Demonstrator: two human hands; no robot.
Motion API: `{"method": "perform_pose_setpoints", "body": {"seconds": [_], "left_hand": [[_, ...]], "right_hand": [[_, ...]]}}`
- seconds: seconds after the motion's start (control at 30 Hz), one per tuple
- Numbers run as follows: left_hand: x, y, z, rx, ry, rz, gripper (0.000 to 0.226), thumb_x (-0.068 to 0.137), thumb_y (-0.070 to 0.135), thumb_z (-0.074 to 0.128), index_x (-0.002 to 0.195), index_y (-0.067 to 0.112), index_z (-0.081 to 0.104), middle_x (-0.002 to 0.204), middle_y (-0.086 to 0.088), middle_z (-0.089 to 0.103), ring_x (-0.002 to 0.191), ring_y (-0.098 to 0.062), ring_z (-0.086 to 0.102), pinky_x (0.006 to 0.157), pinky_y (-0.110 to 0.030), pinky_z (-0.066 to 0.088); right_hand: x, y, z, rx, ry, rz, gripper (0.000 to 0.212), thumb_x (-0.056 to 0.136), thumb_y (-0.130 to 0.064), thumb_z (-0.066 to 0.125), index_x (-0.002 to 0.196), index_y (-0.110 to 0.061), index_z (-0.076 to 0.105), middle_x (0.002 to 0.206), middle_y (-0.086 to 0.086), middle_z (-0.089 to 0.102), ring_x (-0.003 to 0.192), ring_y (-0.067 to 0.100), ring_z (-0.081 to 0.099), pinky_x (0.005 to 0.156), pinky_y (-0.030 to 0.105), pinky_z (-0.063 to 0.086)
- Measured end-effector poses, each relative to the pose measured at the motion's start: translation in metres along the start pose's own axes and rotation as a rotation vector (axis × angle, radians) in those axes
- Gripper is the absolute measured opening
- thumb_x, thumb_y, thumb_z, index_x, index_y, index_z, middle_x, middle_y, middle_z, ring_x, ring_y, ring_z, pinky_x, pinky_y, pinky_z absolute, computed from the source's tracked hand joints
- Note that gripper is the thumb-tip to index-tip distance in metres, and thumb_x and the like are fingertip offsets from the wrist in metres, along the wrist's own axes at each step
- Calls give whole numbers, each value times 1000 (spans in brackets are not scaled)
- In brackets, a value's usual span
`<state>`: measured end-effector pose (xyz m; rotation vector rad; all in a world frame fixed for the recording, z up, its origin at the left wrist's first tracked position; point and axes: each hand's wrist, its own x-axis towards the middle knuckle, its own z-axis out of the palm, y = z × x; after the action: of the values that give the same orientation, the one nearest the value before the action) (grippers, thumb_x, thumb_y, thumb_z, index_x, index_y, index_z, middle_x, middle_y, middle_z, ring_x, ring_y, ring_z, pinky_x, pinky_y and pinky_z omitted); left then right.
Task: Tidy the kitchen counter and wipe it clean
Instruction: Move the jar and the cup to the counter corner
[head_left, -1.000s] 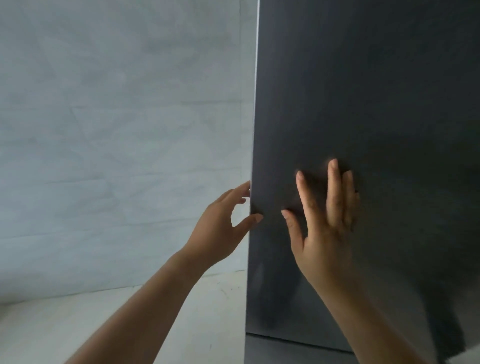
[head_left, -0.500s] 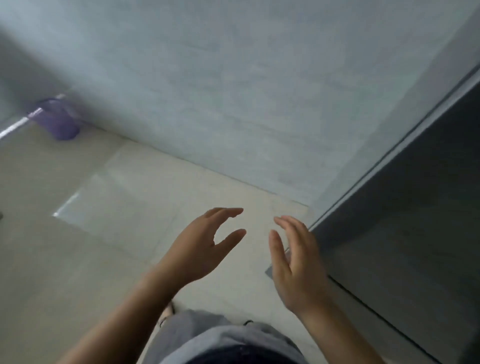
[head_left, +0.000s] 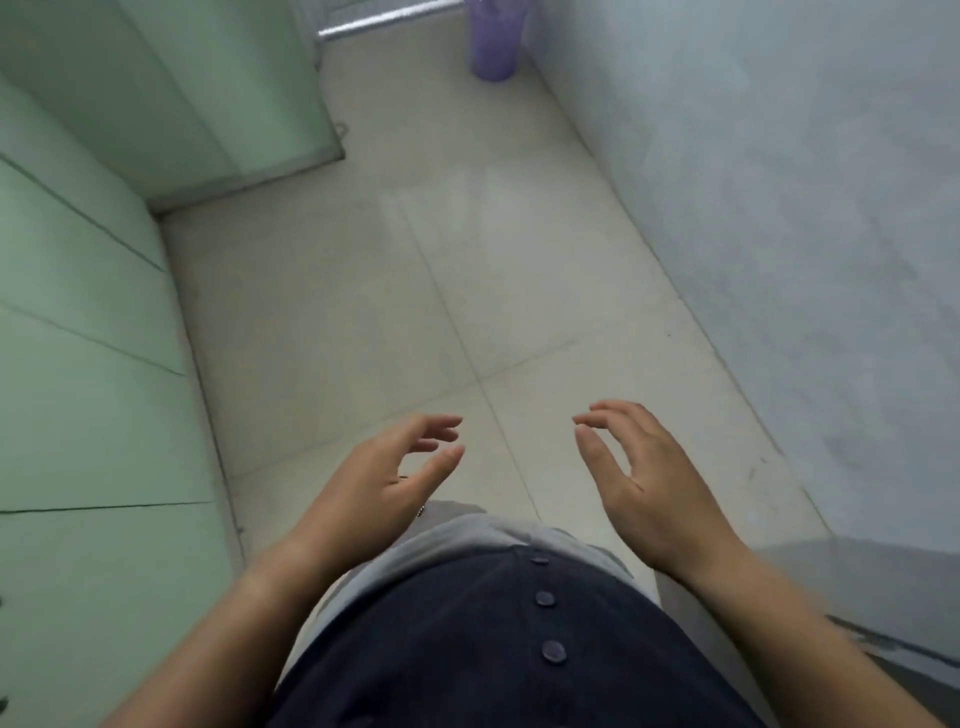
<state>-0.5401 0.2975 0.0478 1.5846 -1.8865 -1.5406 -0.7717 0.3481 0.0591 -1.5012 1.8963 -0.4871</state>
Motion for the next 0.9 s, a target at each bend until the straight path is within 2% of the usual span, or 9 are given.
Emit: {"method": "perform_pose_setpoints", "body": {"seconds": [0.1, 0.17, 0.23, 0.4, 0.6, 0.67, 0.77, 0.9], "left_hand": [[0, -20, -54, -66, 144, -76, 41, 79, 63, 43, 114, 43, 52, 109, 26, 61, 103, 15, 52, 93, -23, 44], [-4, -35, -88, -106, 257, -139, 29, 89, 50, 49, 116, 40, 54, 108, 25, 62, 100, 17, 52, 92, -21, 44], [-11, -49, -115, -137, 368, -195, 28, 90, 41, 49, 118, 37, 54, 108, 23, 62, 100, 15, 53, 91, -20, 44], [-19, -77, -155, -182, 544, -316, 32, 90, 46, 48, 121, 39, 50, 111, 25, 58, 105, 11, 52, 85, -9, 37], [3, -94, -191, -341, 682, -455, 30, 89, 49, 47, 118, 44, 49, 112, 26, 58, 108, 10, 51, 88, -10, 36], [20, -97, -212, -383, 747, -479, 34, 86, 54, 46, 117, 43, 50, 112, 25, 59, 106, 11, 51, 88, -12, 37], [49, -94, -254, -433, 874, -499, 33, 88, 48, 48, 118, 38, 52, 112, 22, 60, 104, 11, 52, 90, -13, 39], [78, -93, -305, -477, 995, -480, 33, 89, 44, 49, 120, 35, 53, 111, 22, 60, 104, 12, 51, 93, -15, 41]], "right_hand": [[58, -60, 28, 10, -102, -132, 39, 93, -47, 35, 114, -23, 57, 116, -14, 50, 115, 3, 45, 96, 18, 31], [89, -99, 48, 24, -173, -219, 44, 91, -54, 33, 115, -24, 56, 119, -13, 52, 116, 2, 45, 98, 22, 35], [112, -130, 66, 27, -242, -288, 53, 85, -60, 28, 119, -27, 52, 121, -15, 51, 115, 2, 47, 98, 28, 41], [163, -183, 102, -6, -406, -408, 51, 88, -62, 31, 121, -29, 50, 117, -16, 52, 109, 3, 52, 94, 33, 47], [237, -240, 144, -74, -624, -529, 49, 88, -57, 33, 121, -26, 53, 115, -12, 56, 107, 6, 54, 94, 36, 47], [268, -267, 155, -80, -677, -585, 48, 88, -55, 33, 119, -25, 53, 114, -9, 58, 107, 7, 54, 92, 33, 47], [317, -312, 168, -121, -750, -677, 48, 87, -55, 32, 120, -26, 52, 117, -8, 56, 108, 7, 52, 85, 17, 42], [367, -362, 188, -172, -801, -819, 51, 89, -60, 28, 121, -28, 51, 120, -12, 53, 108, 5, 52, 91, 29, 46]]}}
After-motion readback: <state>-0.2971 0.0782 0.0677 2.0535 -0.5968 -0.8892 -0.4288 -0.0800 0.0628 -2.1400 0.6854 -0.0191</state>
